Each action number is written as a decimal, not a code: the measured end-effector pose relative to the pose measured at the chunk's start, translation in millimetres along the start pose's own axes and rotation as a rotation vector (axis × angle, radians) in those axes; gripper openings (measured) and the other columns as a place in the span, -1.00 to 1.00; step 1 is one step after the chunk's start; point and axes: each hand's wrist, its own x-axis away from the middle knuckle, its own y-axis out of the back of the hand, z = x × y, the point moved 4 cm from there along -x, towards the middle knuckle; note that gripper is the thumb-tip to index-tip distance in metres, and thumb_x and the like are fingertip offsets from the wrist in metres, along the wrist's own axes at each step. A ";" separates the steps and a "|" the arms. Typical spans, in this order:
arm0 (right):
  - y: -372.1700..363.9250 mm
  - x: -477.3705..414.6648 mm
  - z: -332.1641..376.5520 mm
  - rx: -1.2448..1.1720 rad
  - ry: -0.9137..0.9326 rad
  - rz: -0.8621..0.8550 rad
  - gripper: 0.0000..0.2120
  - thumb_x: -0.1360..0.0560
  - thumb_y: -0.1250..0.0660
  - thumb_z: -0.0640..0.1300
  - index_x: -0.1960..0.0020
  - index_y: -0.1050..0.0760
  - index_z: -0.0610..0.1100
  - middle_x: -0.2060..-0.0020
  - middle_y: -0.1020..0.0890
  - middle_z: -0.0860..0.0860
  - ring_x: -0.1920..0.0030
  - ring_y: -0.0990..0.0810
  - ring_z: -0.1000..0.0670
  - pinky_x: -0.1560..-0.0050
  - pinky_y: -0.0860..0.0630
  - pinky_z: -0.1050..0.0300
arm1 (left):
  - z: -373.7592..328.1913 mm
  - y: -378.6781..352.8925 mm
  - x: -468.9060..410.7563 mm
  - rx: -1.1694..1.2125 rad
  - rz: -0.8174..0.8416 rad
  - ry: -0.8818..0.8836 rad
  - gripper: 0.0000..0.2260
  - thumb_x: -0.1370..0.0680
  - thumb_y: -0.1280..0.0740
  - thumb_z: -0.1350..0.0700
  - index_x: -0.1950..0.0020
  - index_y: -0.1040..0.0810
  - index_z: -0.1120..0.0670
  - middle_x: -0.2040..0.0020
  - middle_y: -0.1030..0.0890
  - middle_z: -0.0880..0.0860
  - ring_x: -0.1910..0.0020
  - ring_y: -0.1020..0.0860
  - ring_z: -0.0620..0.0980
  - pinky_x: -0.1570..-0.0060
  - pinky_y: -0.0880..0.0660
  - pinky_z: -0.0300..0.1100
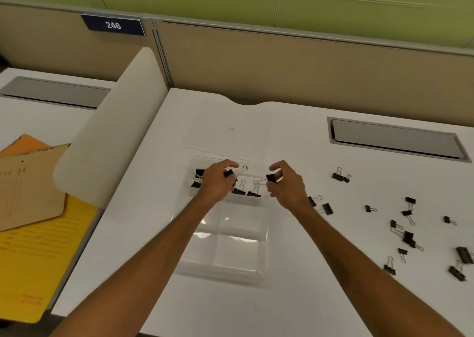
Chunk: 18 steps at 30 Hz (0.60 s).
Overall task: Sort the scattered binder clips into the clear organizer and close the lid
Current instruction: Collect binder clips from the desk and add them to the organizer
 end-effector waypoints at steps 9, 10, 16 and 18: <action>-28.6 -31.9 6.2 0.546 0.212 0.052 -0.88 -0.47 -0.41 -0.14 -0.01 -0.61 -0.02 0.11 -0.64 -0.04 0.00 -0.51 -0.06 0.18 -0.35 0.13 | -9.3 -20.3 -49.8 -0.555 0.139 -0.197 -0.89 -0.46 -0.45 0.20 0.04 -0.62 0.10 0.09 -0.67 0.11 0.20 -0.62 0.04 0.17 -0.61 -0.06; -32.5 -34.2 4.8 0.566 0.229 0.067 -0.87 -0.48 -0.41 -0.14 -0.01 -0.63 -0.03 0.10 -0.63 -0.06 -0.02 -0.50 -0.08 0.14 -0.36 0.11 | -8.6 -24.1 -53.6 -0.623 0.186 -0.206 -0.87 -0.46 -0.46 0.20 0.01 -0.65 0.09 0.05 -0.67 0.11 0.16 -0.63 0.05 0.12 -0.61 -0.04; -47.9 -43.2 4.6 0.781 0.349 0.065 -0.81 -0.52 -0.38 -0.15 -0.12 -0.62 -0.08 0.09 -0.64 -0.06 -0.04 -0.45 -0.11 0.08 -0.21 0.09 | -1.2 -39.4 -65.3 -0.884 0.312 -0.295 -0.64 -0.52 -0.39 0.21 -0.32 -0.53 0.09 -0.17 -0.63 0.10 -0.11 -0.59 0.10 -0.11 -0.53 -0.03; -49.8 -45.3 5.9 0.792 0.363 0.054 -0.83 -0.50 -0.40 -0.19 -0.08 -0.61 -0.11 0.11 -0.67 -0.06 -0.02 -0.46 -0.11 0.08 -0.22 0.09 | -2.2 -41.3 -65.8 -0.918 0.294 -0.325 -0.72 -0.52 -0.35 0.26 -0.23 -0.55 0.11 -0.06 -0.65 0.11 -0.03 -0.61 0.12 0.01 -0.54 -0.04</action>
